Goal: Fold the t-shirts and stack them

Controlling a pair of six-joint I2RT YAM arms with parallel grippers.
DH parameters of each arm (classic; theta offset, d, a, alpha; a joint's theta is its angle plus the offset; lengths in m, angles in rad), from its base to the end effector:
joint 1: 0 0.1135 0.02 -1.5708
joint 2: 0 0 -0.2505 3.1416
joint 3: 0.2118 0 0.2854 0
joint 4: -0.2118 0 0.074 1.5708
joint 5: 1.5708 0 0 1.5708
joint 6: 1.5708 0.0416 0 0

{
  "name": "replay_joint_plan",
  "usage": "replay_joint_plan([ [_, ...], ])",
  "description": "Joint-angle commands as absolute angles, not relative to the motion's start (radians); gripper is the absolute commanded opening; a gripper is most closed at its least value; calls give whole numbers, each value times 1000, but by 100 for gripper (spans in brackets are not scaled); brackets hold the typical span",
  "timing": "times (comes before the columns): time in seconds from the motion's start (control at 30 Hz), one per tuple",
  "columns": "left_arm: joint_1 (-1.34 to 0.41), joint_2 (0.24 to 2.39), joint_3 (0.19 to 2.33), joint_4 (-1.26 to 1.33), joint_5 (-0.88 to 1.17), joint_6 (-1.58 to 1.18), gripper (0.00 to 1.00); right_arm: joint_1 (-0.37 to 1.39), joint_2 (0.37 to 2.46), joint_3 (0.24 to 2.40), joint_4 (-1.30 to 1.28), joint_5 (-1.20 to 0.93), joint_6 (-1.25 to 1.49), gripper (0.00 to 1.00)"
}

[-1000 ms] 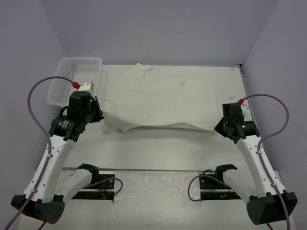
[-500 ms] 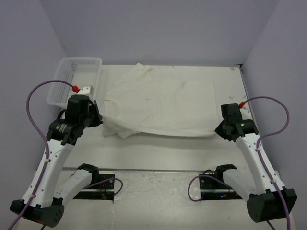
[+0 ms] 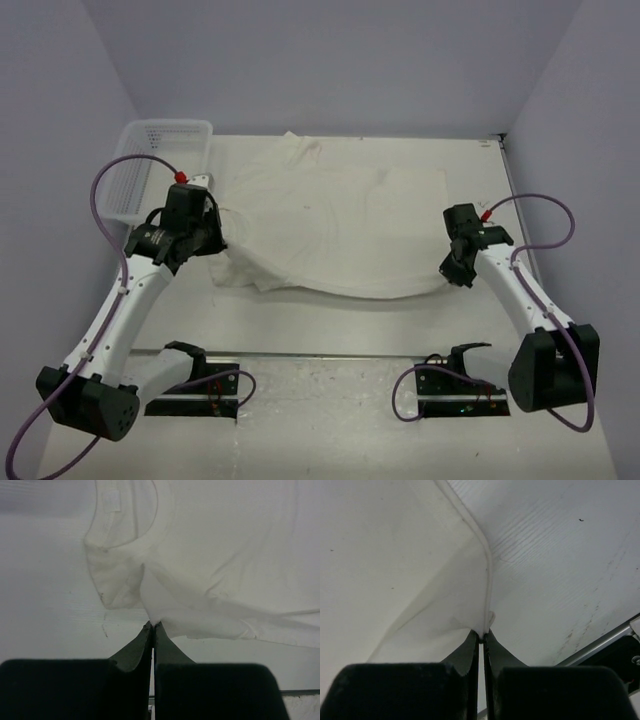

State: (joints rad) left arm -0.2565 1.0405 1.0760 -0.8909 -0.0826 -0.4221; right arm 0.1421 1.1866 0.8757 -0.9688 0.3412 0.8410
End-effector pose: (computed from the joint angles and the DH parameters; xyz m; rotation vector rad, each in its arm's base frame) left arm 0.2386 -0.0590 0.3123 -0.2386 2.4213 -0.2078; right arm 0.2421 0.0206 0.2091 0.9951 2.5302 -0.2248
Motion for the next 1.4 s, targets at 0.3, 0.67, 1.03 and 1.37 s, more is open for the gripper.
replay_joint_plan([
  [0.3, -258, 1195, 1180, -776, -156, -380, 0, 109, 1353, 1040, -902, 402, 789, 0],
  [0.67, -258, 1376, 1305, -756, -169, -382, 0, 60, 1560, 1189, -879, 365, 715, 0],
  [1.03, -258, 1489, 1377, -752, -225, -377, 0, 48, 1690, 1264, -847, 327, 687, 0],
  [1.37, -258, 1546, 1382, -741, -252, -391, 0, 46, 1746, 1287, -804, 301, 646, 0],
])
